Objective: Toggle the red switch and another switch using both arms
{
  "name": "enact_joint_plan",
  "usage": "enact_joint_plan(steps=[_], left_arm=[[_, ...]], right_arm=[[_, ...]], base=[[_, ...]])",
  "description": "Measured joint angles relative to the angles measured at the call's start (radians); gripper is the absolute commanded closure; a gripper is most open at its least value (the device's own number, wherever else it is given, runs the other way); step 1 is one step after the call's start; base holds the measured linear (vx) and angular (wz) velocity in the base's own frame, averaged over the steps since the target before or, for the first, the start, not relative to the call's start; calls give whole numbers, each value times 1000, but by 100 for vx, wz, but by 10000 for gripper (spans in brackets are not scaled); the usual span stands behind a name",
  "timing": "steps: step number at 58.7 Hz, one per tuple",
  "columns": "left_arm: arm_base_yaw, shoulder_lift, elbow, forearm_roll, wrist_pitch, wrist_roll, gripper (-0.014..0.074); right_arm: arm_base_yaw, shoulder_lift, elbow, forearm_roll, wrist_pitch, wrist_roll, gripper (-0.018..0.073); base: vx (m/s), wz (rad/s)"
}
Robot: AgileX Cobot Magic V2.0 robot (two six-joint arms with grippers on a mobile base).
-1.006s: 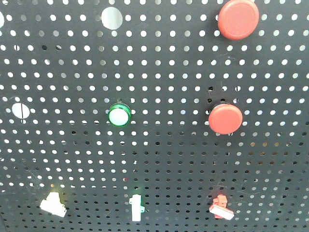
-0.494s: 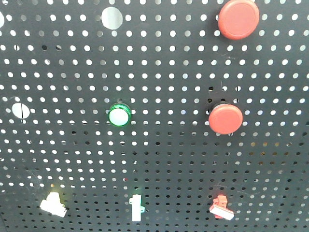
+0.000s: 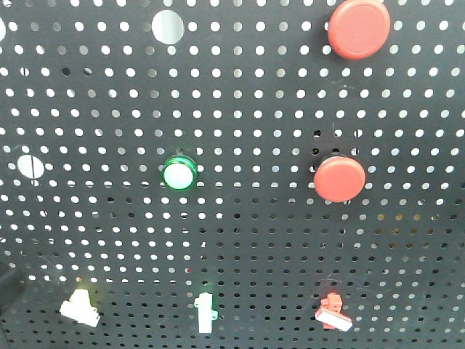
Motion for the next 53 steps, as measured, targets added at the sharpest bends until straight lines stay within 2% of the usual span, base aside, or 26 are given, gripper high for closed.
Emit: enact_joint_plan(steps=[11, 24, 37, 53], left_arm=[[-2, 63, 0, 3, 21, 16, 594], [-2, 94, 0, 1, -48, -3, 594], [-3, 143, 0, 1, -21, -4, 594], [-5, 144, 0, 1, -39, -4, 594]], right_arm=[[32, 21, 0, 0, -15, -46, 566], [32, 21, 0, 0, -23, -50, 566], [32, 21, 0, 0, -25, -51, 566], [32, 21, 0, 0, -34, -51, 566]], base=[[0, 0], [0, 0], [0, 0], [0, 0]])
